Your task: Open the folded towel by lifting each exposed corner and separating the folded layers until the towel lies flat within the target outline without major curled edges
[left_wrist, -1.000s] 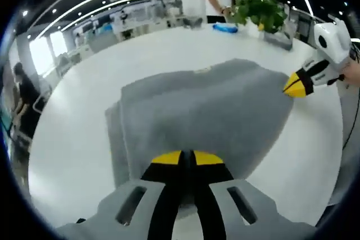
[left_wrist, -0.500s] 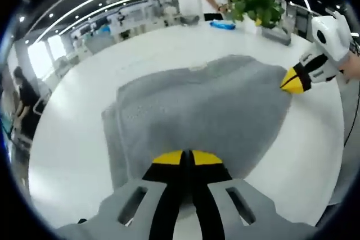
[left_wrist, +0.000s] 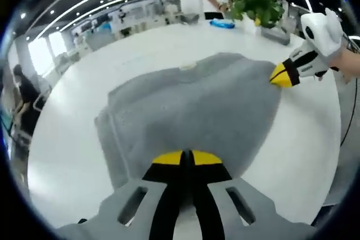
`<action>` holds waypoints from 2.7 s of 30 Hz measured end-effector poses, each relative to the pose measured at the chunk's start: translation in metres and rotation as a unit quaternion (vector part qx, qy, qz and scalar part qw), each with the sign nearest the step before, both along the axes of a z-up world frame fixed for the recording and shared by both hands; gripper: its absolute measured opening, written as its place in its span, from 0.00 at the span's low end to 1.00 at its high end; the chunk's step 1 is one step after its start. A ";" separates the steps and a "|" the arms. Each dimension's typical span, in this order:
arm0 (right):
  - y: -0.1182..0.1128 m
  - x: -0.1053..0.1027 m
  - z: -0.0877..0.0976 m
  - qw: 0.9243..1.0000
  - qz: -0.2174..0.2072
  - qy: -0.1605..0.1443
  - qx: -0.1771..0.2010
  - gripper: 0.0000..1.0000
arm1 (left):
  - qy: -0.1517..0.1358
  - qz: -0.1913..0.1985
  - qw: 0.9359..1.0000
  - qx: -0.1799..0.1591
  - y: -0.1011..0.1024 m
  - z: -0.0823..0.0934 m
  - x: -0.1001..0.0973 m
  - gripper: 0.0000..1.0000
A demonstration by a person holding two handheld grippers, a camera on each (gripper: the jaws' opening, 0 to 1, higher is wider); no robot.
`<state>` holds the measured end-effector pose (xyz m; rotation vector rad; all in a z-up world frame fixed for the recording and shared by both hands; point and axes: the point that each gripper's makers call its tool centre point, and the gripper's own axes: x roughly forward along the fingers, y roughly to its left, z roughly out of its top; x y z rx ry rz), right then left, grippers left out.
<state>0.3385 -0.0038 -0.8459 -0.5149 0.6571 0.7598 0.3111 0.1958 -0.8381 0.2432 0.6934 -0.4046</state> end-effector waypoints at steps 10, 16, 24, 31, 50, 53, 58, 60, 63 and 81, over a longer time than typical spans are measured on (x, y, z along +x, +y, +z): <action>0.000 0.008 0.001 1.000 -0.002 -0.011 -0.014 0.00 | -0.004 -0.020 1.000 -0.004 -0.006 0.000 -0.016 0.03; 0.000 0.012 0.000 1.000 -0.002 -0.012 -0.019 0.00 | 0.003 -0.015 1.000 -0.021 -0.010 0.000 -0.024 0.03; 0.000 0.016 -0.001 0.999 0.003 -0.015 -0.035 0.00 | 0.008 -0.030 0.999 -0.008 -0.019 -0.001 -0.035 0.03; 0.000 0.020 -0.001 0.999 0.004 -0.015 -0.041 0.00 | 0.017 -0.040 0.999 -0.010 -0.026 -0.001 -0.044 0.02; -0.001 0.027 -0.001 0.999 0.003 -0.009 -0.047 0.00 | 0.040 -0.090 0.995 -0.031 -0.061 -0.001 -0.077 0.02; -0.001 0.028 -0.001 0.999 0.005 -0.009 -0.050 0.00 | 0.041 -0.092 0.994 -0.030 -0.063 -0.002 -0.078 0.02; -0.001 0.029 -0.002 0.999 0.004 -0.005 -0.047 0.00 | 0.056 -0.092 0.993 -0.044 -0.070 -0.002 -0.084 0.02; -0.001 0.030 -0.002 0.999 0.004 -0.006 -0.049 0.00 | 0.063 -0.094 0.992 -0.050 -0.073 -0.002 -0.086 0.02; 0.000 0.031 -0.002 0.999 0.006 -0.007 -0.051 0.00 | 0.067 -0.101 0.991 -0.052 -0.078 -0.002 -0.089 0.02; 0.003 0.043 -0.002 0.998 0.014 0.000 -0.061 0.00 | 0.080 -0.166 0.982 -0.044 -0.108 -0.003 -0.101 0.01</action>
